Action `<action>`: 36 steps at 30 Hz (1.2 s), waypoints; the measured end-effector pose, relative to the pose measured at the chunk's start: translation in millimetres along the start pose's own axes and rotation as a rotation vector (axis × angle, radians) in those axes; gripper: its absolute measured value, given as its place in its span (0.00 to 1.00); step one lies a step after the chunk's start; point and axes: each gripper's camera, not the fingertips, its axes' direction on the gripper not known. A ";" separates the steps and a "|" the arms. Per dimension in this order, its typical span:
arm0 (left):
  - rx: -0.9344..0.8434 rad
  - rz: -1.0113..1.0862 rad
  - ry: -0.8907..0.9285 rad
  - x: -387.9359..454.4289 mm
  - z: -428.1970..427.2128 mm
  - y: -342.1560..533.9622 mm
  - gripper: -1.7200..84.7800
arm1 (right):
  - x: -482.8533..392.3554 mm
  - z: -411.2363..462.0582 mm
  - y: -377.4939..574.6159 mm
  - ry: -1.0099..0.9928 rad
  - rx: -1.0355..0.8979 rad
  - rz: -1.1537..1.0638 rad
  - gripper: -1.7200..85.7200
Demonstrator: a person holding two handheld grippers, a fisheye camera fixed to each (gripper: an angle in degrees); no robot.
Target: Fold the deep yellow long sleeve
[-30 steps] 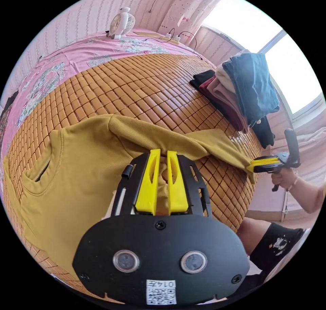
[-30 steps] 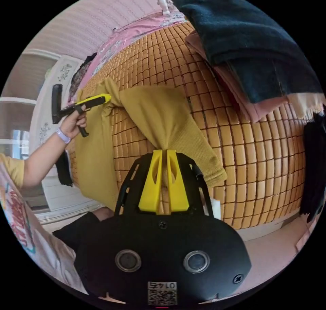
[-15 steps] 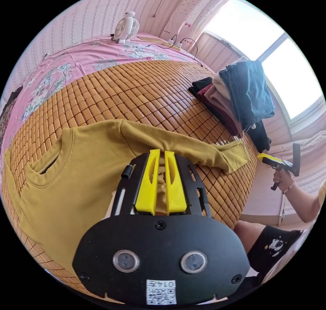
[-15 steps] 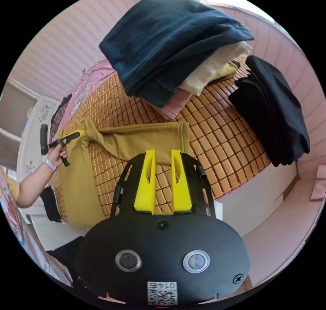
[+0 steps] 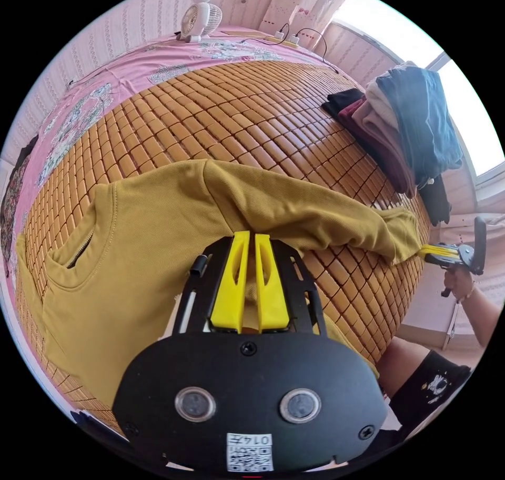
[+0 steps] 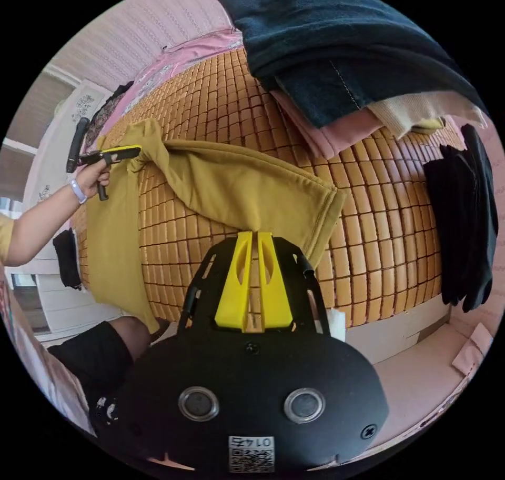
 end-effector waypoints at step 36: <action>0.084 0.002 -0.028 1.8 -15.4 5.1 0.01 | -2.9 89.5 -45.1 0.494 0.117 0.171 0.01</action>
